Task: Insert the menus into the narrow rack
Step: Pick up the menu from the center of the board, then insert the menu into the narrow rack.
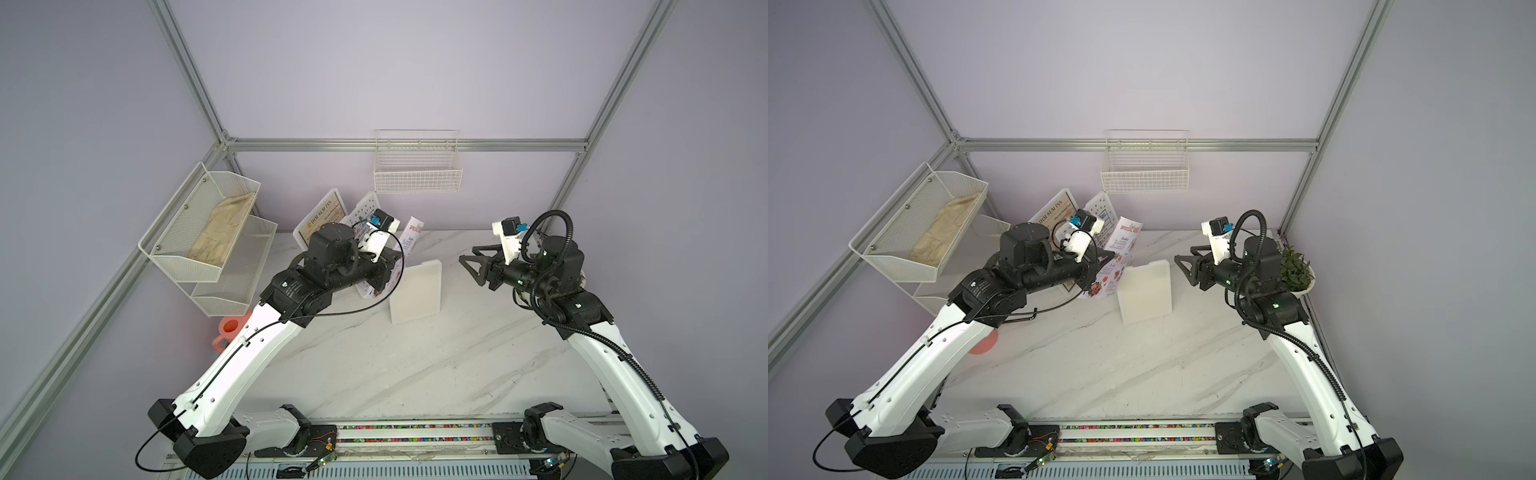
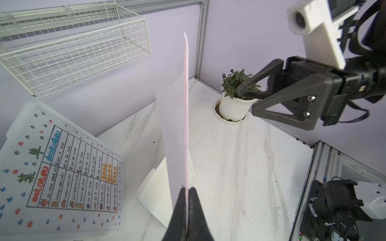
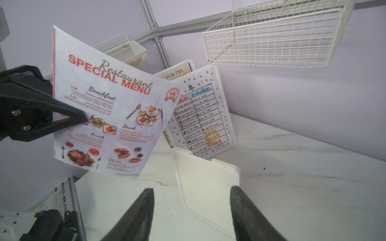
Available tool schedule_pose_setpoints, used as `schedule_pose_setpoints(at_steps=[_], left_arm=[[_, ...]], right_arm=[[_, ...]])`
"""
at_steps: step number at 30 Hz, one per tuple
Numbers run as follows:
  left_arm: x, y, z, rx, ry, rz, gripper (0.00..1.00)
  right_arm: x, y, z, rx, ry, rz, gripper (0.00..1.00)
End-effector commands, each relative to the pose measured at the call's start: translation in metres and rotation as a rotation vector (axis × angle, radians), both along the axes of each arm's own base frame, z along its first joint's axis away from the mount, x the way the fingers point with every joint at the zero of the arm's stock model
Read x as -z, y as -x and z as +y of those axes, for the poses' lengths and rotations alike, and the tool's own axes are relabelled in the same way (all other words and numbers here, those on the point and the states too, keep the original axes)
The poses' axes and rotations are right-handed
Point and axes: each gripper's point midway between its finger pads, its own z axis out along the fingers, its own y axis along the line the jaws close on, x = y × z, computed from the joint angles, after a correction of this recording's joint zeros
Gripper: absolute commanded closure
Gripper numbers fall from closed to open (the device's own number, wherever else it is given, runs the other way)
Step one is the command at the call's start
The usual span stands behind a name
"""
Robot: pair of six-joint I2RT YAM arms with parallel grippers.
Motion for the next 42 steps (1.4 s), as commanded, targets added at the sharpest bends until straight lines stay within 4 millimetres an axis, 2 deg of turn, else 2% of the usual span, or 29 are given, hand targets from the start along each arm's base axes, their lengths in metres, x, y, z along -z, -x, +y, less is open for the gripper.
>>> schedule_pose_setpoints(at_steps=[1,2,4,7,11,16,20,23,34,42], left_arm=[[-0.036,0.013,-0.004,0.084,0.135,-0.08,1.0],[-0.043,0.018,-0.005,0.112,0.151,-0.1,1.0],[-0.056,0.031,-0.009,0.186,0.174,-0.142,1.0],[-0.073,0.051,-0.013,0.283,0.205,-0.2,1.0],[-0.09,0.071,-0.016,0.382,0.237,-0.242,1.0],[-0.101,0.082,-0.017,0.437,0.265,-0.269,1.0],[-0.104,0.083,-0.018,0.438,0.283,-0.281,1.0],[-0.104,0.075,-0.015,0.394,0.289,-0.288,1.0],[-0.101,0.046,0.005,0.219,0.316,-0.284,1.0],[-0.096,0.039,0.012,0.189,0.323,-0.264,1.0]], right_arm=[[-0.041,0.024,0.029,-0.275,-0.175,-0.071,0.28],[-0.045,0.028,0.034,-0.334,-0.197,-0.077,0.2],[-0.052,0.034,0.042,-0.437,-0.236,-0.084,0.13],[-0.065,0.039,0.048,-0.53,-0.283,-0.099,0.12],[-0.071,0.04,0.057,-0.59,-0.292,-0.1,0.11],[-0.083,0.048,0.066,-0.656,-0.32,-0.131,0.07],[-0.094,0.057,0.076,-0.722,-0.358,-0.132,0.07],[-0.1,0.064,0.084,-0.758,-0.362,-0.148,0.12],[-0.122,0.074,0.077,-0.723,-0.38,-0.232,0.35],[-0.126,0.063,0.077,-0.691,-0.395,-0.226,0.51]])
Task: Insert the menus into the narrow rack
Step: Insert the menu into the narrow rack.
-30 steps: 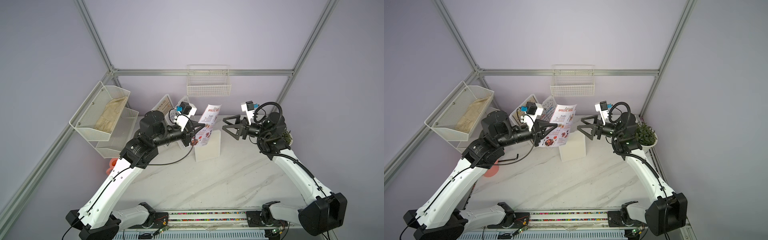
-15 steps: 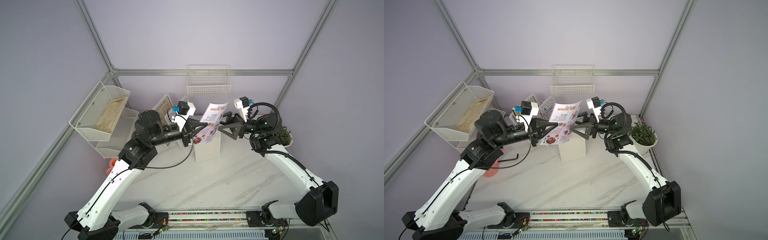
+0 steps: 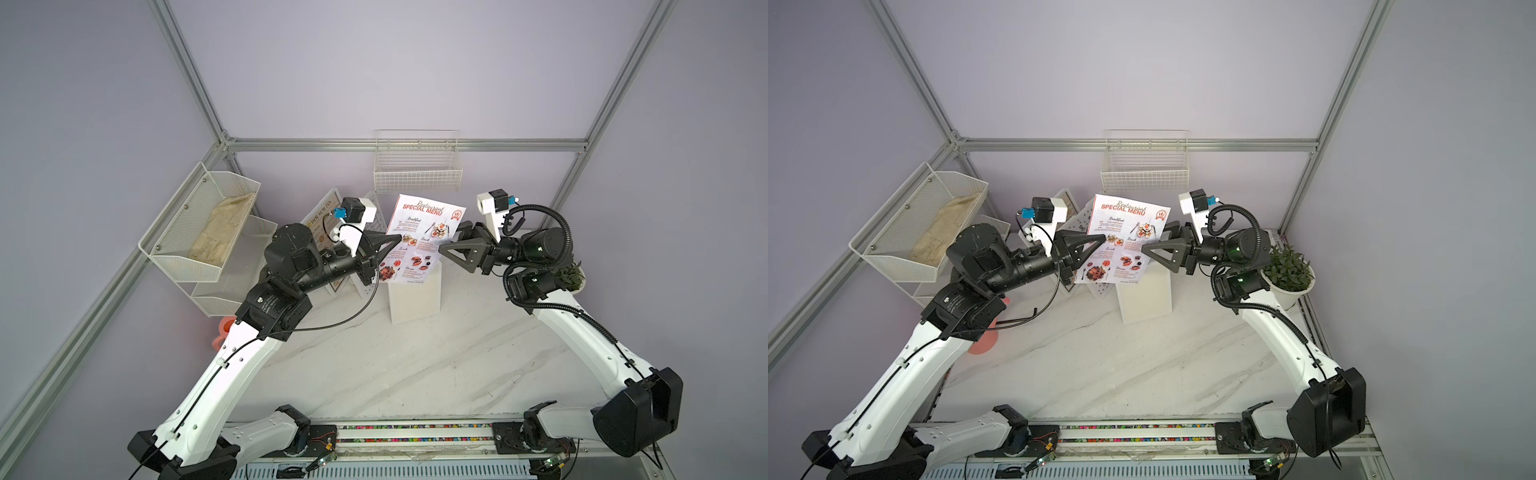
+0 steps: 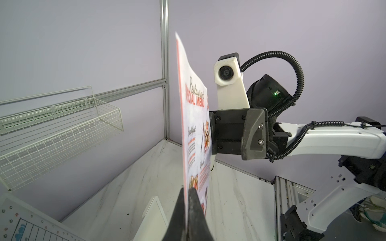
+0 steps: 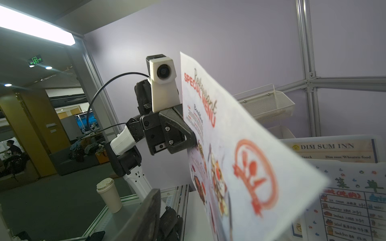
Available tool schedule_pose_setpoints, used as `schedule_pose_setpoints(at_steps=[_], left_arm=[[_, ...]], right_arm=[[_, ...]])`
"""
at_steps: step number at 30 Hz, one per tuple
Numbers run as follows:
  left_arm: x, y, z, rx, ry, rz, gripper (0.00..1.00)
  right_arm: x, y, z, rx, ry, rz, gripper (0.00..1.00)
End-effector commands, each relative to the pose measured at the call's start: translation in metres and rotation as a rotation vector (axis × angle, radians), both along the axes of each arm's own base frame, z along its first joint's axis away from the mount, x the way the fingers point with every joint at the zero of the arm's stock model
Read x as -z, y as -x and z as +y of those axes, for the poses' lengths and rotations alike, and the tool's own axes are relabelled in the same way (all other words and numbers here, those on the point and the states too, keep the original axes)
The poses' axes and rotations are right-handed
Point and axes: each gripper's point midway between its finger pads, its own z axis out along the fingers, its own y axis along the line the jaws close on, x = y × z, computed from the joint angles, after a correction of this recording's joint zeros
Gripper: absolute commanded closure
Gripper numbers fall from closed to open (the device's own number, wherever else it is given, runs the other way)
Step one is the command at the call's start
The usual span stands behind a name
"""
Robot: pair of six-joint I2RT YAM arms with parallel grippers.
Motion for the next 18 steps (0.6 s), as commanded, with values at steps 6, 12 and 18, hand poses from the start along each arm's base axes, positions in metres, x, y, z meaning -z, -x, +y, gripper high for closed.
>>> schedule_pose_setpoints(at_steps=[6,12,18], left_arm=[[-0.006,-0.001,0.007,-0.02,0.037,-0.005,1.0],[0.002,-0.011,0.007,-0.017,0.056,0.035,0.74],[0.021,-0.023,-0.001,0.037,0.055,0.111,0.55]], right_arm=[[-0.013,-0.012,0.0,0.061,0.008,-0.026,0.72],[-0.009,-0.028,0.0,0.116,0.012,0.021,1.0],[0.005,-0.068,-0.004,0.202,-0.001,0.114,1.0]])
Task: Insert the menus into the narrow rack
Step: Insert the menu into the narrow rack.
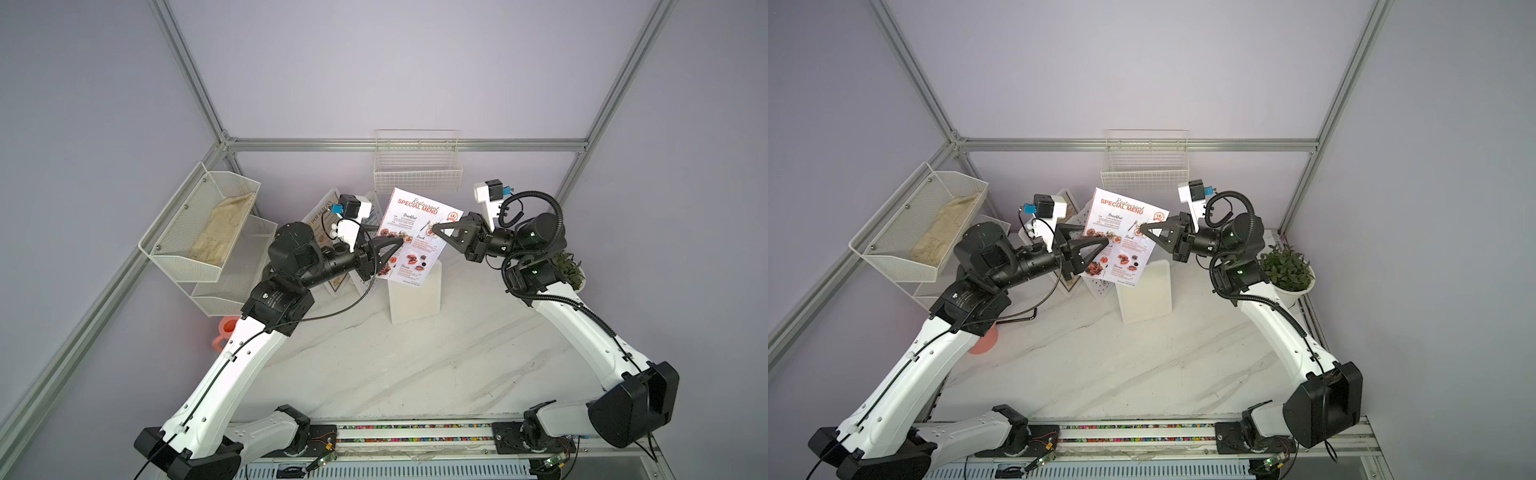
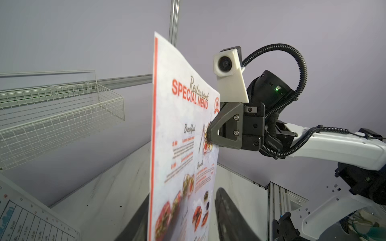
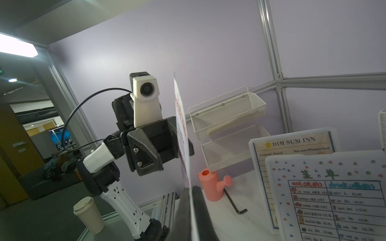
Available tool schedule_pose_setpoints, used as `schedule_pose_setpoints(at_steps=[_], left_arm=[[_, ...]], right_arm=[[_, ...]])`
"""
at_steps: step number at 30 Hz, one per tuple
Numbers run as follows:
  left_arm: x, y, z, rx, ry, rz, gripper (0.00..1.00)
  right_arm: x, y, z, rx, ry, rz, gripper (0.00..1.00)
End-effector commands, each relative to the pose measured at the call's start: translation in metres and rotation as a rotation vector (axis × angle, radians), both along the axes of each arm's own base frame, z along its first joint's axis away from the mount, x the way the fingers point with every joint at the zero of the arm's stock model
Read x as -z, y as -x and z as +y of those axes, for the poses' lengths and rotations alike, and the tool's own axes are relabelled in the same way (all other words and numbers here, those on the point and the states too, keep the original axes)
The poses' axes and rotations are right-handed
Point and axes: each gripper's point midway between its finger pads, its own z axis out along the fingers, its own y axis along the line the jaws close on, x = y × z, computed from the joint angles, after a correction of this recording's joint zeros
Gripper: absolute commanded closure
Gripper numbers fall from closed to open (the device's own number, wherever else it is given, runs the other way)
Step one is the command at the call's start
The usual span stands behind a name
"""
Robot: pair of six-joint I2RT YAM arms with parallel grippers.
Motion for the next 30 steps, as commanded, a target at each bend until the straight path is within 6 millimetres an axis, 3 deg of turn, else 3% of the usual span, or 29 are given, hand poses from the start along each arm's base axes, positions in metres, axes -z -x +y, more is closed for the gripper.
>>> schedule_pose_setpoints(at_steps=[1,7,13,19,20,30], left_arm=[[0.008,-0.007,-0.005,0.044,0.013,0.021,0.55],[0.027,-0.032,0.0,0.049,0.002,0.074,0.55],[0.047,-0.062,0.001,0.061,-0.011,0.135,0.55],[0.057,-0.097,0.019,-0.007,0.013,0.167,0.52],[0.07,-0.11,0.018,-0.008,0.01,0.199,0.52],[0.093,-0.137,0.007,0.049,0.025,0.268,0.51]], right_arm=[[0.004,-0.03,-0.006,0.085,-0.017,0.059,1.0],[0.021,-0.074,-0.012,0.163,-0.014,0.104,1.0],[0.037,-0.109,-0.004,0.164,-0.018,0.142,1.0],[0.053,-0.131,0.003,0.146,-0.022,0.178,1.0],[0.057,-0.135,0.004,0.145,-0.021,0.186,1.0],[0.086,-0.166,0.002,0.177,0.004,0.201,1.0]])
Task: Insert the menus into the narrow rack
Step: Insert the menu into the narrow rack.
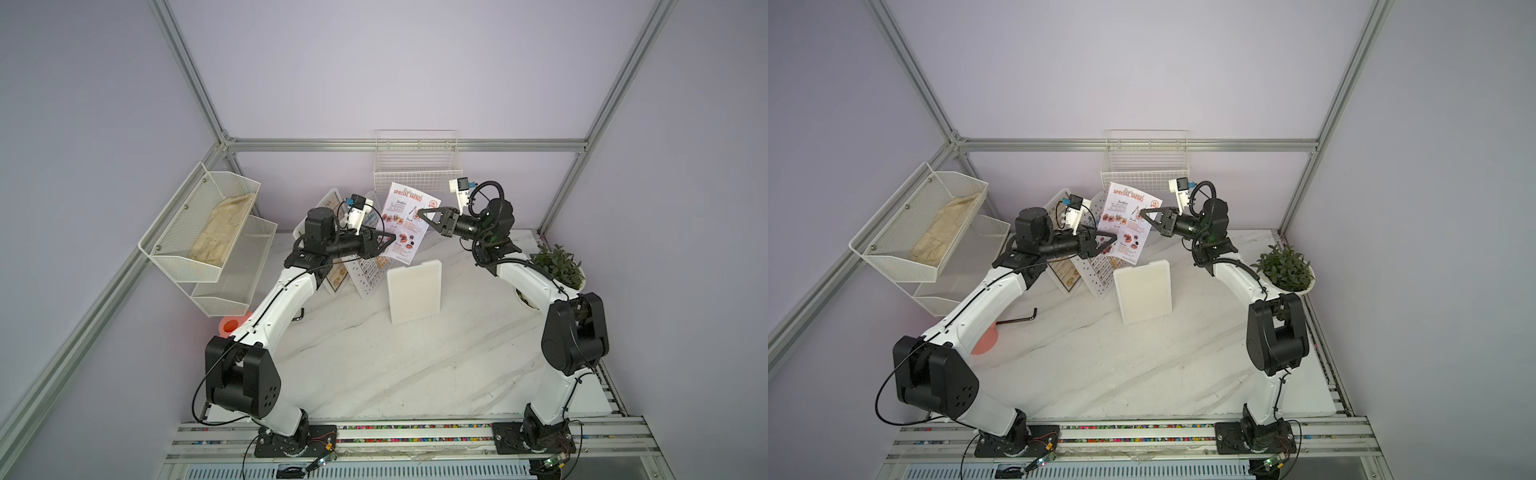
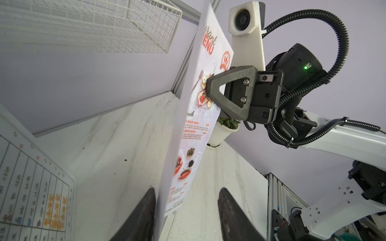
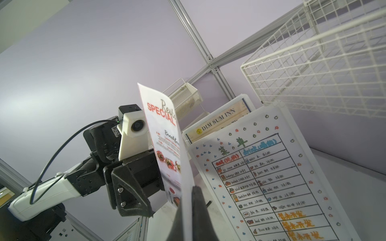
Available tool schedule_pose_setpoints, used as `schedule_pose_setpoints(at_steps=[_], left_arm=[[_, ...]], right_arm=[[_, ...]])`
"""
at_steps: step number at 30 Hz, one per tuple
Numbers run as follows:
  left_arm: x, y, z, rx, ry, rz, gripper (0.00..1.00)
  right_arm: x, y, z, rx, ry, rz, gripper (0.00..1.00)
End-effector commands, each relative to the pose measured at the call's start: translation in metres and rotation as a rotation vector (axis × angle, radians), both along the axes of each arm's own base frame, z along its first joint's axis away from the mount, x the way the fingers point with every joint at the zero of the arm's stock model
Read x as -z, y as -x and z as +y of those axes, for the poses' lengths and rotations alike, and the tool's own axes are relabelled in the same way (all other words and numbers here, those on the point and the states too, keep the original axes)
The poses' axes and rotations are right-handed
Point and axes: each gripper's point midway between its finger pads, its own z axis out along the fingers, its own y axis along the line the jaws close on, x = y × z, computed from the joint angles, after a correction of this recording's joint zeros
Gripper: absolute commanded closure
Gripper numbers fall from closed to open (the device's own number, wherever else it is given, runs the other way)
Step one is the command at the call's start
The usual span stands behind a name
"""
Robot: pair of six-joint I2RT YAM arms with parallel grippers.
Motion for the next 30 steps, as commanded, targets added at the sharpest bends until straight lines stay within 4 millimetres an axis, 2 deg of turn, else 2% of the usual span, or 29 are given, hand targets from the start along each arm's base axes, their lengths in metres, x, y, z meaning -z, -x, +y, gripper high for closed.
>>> schedule_pose_setpoints(at_steps=[1,9,19,30], left_arm=[[-0.04,0.0,-0.003,0.029,0.047,-0.105,0.51],[-0.027,-0.012,-0.009,0.047,0.063,-0.067,0.49],[-0.015,-0.019,-0.017,0.092,0.085,-0.029,0.49],[-0.009,-0.021,-0.019,0.104,0.093,-0.01,0.49]], right_arm=[[-0.01,-0.01,-0.01,0.03,-0.009,-0.062,1.0],[0.004,-0.032,-0.019,0.044,-0.009,-0.035,1.0],[0.02,-0.042,-0.025,0.056,0.001,-0.012,1.0],[0.028,-0.04,-0.024,0.045,0.001,0.018,1.0]])
